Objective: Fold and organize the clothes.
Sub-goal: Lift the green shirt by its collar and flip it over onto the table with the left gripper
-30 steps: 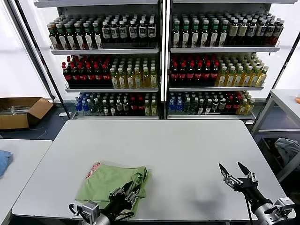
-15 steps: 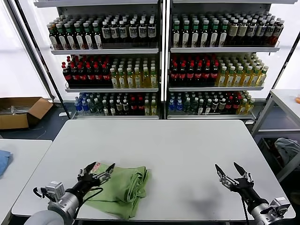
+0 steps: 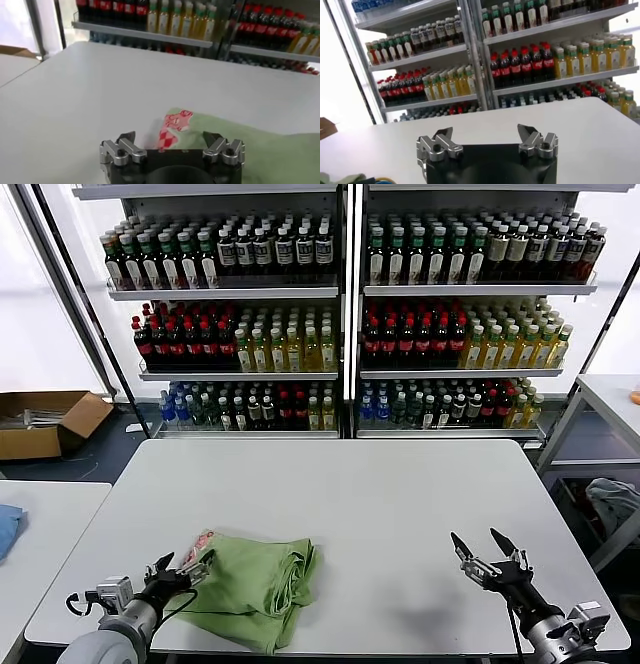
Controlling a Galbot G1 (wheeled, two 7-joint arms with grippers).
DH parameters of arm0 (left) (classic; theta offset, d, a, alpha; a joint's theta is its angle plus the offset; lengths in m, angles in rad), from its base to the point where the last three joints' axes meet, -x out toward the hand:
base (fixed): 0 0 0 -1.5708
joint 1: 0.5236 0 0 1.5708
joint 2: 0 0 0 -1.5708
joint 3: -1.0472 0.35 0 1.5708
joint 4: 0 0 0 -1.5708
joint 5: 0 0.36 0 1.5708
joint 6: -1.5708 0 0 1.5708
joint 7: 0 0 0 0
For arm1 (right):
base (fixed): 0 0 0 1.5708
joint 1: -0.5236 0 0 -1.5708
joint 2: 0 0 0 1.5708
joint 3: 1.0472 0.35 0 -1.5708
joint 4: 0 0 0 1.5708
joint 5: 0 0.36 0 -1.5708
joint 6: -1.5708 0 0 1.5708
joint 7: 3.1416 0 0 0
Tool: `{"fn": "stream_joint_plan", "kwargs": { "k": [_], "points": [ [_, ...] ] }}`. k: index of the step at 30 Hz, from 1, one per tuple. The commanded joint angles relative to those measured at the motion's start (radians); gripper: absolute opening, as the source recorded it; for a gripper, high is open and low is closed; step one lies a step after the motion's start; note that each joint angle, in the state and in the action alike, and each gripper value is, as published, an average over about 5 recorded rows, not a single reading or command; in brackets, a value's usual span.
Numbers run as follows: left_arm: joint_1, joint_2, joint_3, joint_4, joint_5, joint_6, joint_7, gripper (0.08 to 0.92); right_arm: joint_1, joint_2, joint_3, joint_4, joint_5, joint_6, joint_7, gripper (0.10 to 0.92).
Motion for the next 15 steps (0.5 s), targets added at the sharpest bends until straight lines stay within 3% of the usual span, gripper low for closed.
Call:
{"fn": "stream_joint_plan", "kwargs": {
  "k": [1,15],
  "points": [
    [0.013,-0.049,0.01,0.055,0.036,-0.003,-0.012,0.806,0.0,0.003,0.002,0.001,0.001,0.002,-0.001,0.823],
    [0.049,-0.102,0.047,0.014,0.045,-0.019,0.003,0.42,-0.002,0.003,0.015,0.005,0.004,0.005,-0.003,0.823]
  ]
}}
